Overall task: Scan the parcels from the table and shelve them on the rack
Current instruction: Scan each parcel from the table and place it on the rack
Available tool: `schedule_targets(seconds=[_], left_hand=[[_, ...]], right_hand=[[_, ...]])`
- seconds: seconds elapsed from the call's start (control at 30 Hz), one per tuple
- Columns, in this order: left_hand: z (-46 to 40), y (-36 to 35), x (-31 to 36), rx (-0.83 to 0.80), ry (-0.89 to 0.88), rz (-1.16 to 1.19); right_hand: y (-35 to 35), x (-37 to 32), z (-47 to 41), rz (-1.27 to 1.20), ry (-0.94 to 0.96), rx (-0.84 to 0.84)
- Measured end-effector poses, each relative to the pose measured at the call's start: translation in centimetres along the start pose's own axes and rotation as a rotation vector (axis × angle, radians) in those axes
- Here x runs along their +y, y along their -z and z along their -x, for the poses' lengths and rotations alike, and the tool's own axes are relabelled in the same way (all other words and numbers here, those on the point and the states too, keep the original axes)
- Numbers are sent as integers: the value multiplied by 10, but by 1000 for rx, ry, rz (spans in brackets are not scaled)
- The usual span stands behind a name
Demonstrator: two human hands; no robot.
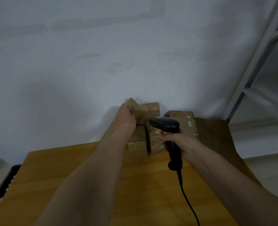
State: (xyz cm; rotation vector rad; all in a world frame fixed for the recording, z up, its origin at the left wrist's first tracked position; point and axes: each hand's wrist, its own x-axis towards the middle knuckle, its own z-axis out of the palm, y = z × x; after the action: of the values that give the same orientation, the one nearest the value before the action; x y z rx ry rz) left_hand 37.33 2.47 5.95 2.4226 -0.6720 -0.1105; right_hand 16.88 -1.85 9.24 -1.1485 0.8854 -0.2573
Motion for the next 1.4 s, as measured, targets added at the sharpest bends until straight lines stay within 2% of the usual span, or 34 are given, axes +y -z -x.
schedule_targets(seconds=[0.2, 0.3, 0.37, 0.5, 0.67, 0.83, 1.0, 1.17, 1.4], left_hand=[[10, -1, 9, -243, 67, 48], [10, -11, 4, -404, 128, -111], [13, -22, -3, -453, 123, -174], [25, -41, -17, -302, 142, -226], [36, -53, -28, -63, 37, -382], [47, -51, -35, -33, -52, -499], [83, -45, -47, -10, -141, -437], [154, -46, -90, -9, -285, -402], [254, -52, -155, -153, -465, -507]], right_hand=[[5, -9, 0, -19, -21, -36], [7, -6, -7, -20, -39, -37], [7, -1, -9, -26, -50, -34], [4, 5, -11, -18, -54, -25], [0, 12, -13, -17, -55, -7], [0, 22, -12, 15, -68, 4], [6, 31, -9, 34, -70, 7], [4, 50, -10, 39, -104, 11], [-13, 89, -3, 85, -199, -72]])
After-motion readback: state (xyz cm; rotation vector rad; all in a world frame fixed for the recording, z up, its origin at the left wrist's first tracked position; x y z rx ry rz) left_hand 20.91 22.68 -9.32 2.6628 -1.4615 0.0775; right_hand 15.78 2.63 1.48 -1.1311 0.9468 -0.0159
